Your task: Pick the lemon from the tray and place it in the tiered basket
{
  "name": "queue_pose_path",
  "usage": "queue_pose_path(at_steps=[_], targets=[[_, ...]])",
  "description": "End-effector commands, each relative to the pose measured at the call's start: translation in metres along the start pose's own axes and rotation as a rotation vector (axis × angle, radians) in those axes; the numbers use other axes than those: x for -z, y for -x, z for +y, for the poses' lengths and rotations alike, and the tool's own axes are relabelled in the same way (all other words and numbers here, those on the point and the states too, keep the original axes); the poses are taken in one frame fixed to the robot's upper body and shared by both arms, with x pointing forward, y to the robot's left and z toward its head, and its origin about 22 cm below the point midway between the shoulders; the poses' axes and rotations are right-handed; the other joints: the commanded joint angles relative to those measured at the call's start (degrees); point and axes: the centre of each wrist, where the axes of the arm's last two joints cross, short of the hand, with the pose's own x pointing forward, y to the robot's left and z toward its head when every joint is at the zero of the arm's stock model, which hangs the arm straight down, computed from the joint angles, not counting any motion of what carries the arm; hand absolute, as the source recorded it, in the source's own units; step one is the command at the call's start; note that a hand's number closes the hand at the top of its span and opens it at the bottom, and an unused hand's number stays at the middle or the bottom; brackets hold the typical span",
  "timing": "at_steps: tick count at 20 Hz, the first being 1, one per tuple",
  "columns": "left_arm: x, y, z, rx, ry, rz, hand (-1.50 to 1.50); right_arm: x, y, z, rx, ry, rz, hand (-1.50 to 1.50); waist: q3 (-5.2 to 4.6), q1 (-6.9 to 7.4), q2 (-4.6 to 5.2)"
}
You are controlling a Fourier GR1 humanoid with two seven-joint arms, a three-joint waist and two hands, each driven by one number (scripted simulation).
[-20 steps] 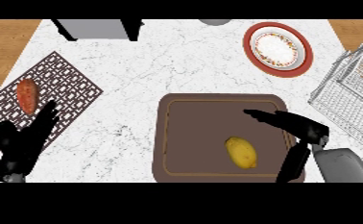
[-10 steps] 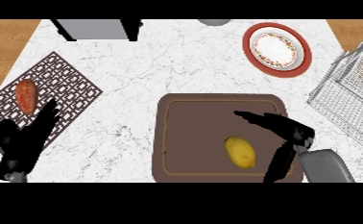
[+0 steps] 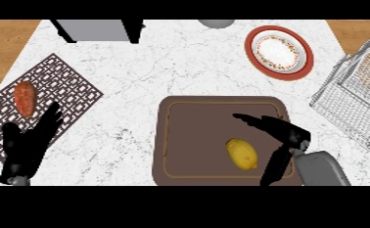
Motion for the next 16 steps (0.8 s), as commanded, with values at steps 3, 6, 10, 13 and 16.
queue_pose_path(at_steps=[3, 6, 10, 13, 16], targets=[[-0.002, 0.008, -0.002, 0.003, -0.001, 0.000, 0.00, 0.019, -0.003, 0.023, 0.034, -0.063, -0.007, -1.50, 1.11, 0.50, 1.10], [0.012, -0.010, -0.004, 0.006, -0.012, 0.002, 0.00, 0.015, -0.017, 0.032, -0.040, -0.065, -0.123, 1.50, 1.13, 0.14, 1.09], [0.010, -0.009, 0.006, -0.004, -0.001, -0.003, 0.00, 0.024, -0.007, 0.037, 0.027, 0.003, -0.169, 1.50, 1.14, 0.45, 1.18], [-0.012, -0.002, 0.013, 0.000, 0.012, -0.006, 0.00, 0.018, 0.004, 0.041, 0.070, 0.073, -0.162, 1.50, 1.15, 0.65, 1.06], [0.003, 0.005, 0.016, -0.004, -0.012, -0.002, 0.00, 0.003, 0.013, 0.032, 0.082, 0.120, -0.179, 1.50, 1.12, 0.20, 1.09]])
